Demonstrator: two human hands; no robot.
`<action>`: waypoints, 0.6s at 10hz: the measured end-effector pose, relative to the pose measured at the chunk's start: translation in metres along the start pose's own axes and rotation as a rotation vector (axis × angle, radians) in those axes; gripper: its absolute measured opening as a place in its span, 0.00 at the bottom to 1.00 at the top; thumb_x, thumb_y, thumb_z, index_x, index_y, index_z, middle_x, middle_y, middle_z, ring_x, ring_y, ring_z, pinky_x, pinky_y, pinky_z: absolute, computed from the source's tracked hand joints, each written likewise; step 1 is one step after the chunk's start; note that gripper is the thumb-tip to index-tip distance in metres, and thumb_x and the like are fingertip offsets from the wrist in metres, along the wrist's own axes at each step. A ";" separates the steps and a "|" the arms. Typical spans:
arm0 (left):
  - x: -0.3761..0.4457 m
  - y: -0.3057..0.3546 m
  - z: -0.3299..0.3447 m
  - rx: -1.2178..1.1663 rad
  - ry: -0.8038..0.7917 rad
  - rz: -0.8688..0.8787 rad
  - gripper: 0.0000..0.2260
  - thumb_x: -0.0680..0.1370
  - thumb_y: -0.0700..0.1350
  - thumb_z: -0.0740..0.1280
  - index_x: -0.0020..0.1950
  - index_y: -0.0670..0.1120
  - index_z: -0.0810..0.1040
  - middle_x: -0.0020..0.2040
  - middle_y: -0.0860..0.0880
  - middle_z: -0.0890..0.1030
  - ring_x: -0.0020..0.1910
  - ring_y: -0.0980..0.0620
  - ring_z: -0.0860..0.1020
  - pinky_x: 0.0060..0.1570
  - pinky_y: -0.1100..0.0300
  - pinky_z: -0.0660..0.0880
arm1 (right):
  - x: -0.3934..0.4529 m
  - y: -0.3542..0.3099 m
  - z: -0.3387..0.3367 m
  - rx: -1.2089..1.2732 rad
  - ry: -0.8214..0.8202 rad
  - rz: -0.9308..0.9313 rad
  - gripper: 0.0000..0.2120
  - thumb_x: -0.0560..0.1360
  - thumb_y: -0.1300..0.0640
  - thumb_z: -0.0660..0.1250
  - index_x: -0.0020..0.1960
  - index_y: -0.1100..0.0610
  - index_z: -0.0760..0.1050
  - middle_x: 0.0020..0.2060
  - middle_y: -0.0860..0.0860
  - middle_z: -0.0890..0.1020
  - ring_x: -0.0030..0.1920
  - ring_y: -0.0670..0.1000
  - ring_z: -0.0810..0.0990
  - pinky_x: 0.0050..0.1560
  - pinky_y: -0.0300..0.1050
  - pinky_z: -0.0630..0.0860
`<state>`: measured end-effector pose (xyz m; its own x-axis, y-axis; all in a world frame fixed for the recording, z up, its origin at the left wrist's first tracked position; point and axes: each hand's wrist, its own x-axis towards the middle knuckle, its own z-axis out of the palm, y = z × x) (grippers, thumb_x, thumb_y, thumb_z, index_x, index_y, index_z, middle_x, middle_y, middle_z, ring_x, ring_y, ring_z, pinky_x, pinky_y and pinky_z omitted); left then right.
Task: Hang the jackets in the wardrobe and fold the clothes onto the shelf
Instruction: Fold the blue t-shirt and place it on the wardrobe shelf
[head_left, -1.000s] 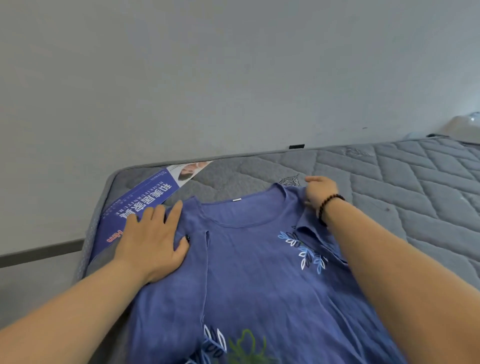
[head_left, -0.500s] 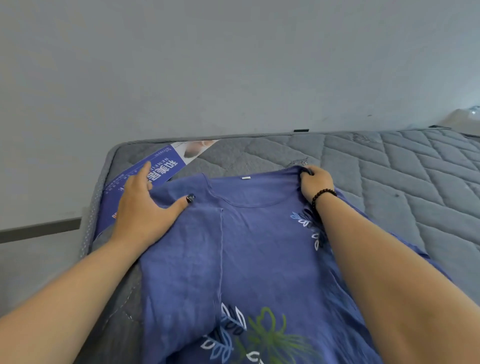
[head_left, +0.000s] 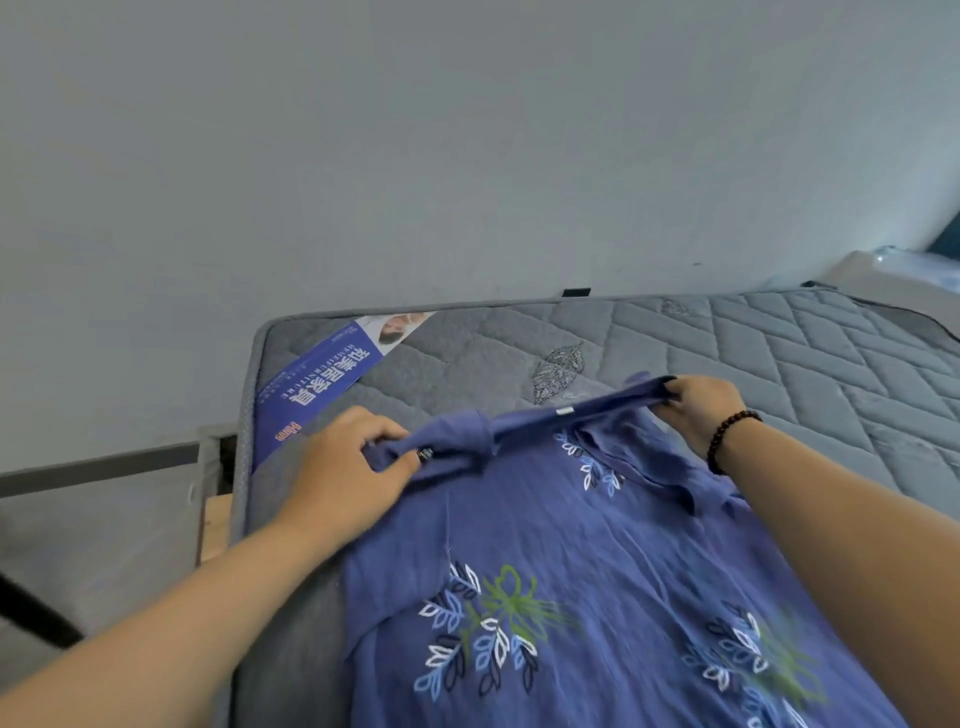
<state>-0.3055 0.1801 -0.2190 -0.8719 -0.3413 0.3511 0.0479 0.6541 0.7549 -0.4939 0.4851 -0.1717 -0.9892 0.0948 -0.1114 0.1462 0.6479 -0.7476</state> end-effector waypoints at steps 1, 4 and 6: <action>-0.032 0.031 -0.001 0.014 -0.036 0.099 0.11 0.68 0.41 0.76 0.37 0.55 0.77 0.38 0.54 0.76 0.37 0.56 0.75 0.39 0.69 0.68 | -0.031 0.010 -0.030 0.659 0.086 0.157 0.07 0.76 0.67 0.60 0.42 0.60 0.73 0.25 0.45 0.82 0.50 0.53 0.77 0.48 0.40 0.78; -0.174 0.101 -0.010 0.367 -0.210 0.520 0.09 0.66 0.45 0.61 0.43 0.52 0.65 0.42 0.52 0.66 0.27 0.48 0.67 0.21 0.56 0.65 | -0.145 0.091 -0.088 0.845 0.225 0.327 0.09 0.73 0.57 0.64 0.35 0.60 0.74 0.35 0.57 0.80 0.33 0.53 0.76 0.38 0.46 0.74; -0.267 0.126 -0.011 0.321 -0.247 0.180 0.05 0.70 0.51 0.57 0.45 0.58 0.68 0.47 0.52 0.68 0.26 0.56 0.69 0.28 0.69 0.65 | -0.216 0.174 -0.112 0.676 0.185 0.420 0.13 0.64 0.64 0.78 0.46 0.64 0.81 0.37 0.58 0.82 0.38 0.55 0.77 0.50 0.50 0.77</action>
<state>-0.0616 0.3462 -0.2112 -0.9556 -0.0571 0.2891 0.0896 0.8783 0.4696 -0.2545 0.6620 -0.2048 -0.8276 0.3895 -0.4042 0.4155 -0.0592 -0.9077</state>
